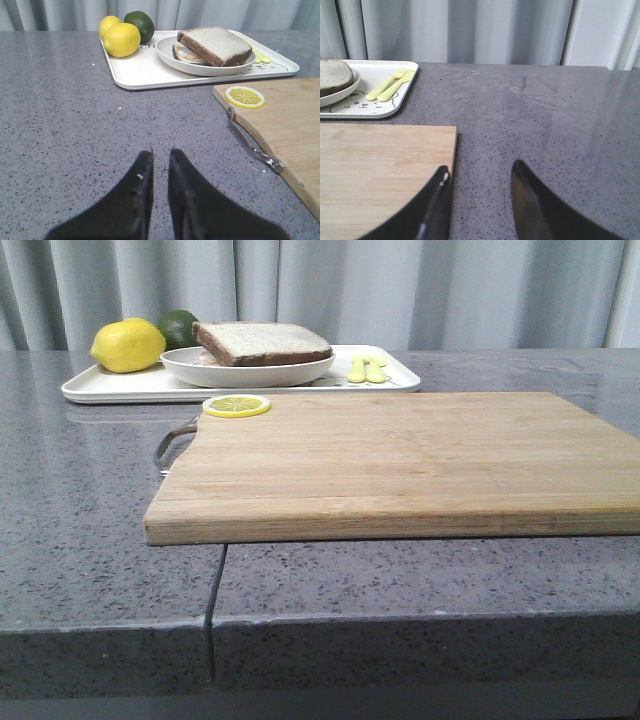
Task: Place bread and move sandwich to tray
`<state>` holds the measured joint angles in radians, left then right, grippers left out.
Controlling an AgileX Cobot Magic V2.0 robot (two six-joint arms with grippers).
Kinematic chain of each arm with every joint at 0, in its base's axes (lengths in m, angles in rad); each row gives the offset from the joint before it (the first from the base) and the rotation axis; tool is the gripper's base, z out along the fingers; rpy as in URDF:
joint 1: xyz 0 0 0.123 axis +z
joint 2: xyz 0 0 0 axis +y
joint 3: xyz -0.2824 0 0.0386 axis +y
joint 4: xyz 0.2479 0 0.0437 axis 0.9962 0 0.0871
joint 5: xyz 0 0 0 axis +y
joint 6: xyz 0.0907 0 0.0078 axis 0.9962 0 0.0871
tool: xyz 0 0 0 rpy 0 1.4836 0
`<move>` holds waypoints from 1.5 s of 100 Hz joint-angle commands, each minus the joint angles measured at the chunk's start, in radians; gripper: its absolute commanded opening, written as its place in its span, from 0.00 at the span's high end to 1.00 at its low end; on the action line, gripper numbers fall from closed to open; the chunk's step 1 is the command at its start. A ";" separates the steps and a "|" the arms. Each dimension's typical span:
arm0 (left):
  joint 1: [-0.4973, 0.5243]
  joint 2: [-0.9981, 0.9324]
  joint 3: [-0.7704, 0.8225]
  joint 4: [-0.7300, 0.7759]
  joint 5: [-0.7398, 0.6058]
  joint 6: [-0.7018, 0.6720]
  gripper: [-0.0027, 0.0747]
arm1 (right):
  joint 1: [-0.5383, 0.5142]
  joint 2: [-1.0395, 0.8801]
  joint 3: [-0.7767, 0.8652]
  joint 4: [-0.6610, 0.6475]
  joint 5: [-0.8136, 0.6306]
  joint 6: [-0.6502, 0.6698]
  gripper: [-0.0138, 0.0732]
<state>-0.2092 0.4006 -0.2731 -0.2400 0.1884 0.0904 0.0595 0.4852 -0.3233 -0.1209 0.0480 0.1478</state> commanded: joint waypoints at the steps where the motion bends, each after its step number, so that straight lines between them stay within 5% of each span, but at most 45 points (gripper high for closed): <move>1: -0.008 0.007 -0.027 -0.011 -0.086 -0.001 0.99 | -0.002 0.001 -0.027 -0.014 -0.086 -0.002 0.71; 13: -0.008 0.007 -0.027 -0.011 -0.088 -0.001 0.99 | -0.002 0.001 -0.027 -0.014 -0.086 -0.002 0.93; 94: -0.008 0.001 0.005 0.027 -0.093 -0.001 0.99 | -0.002 0.001 -0.027 -0.014 -0.086 -0.002 0.92; 106: -0.002 -0.055 0.060 0.155 -0.100 -0.001 0.99 | -0.002 0.001 -0.027 -0.014 -0.086 -0.002 0.92; 150: 0.183 -0.403 0.283 0.170 -0.095 -0.007 0.99 | -0.002 0.001 -0.027 -0.014 -0.086 -0.002 0.92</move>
<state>-0.0534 0.0212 0.0023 -0.0696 0.1822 0.0904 0.0595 0.4852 -0.3209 -0.1209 0.0454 0.1478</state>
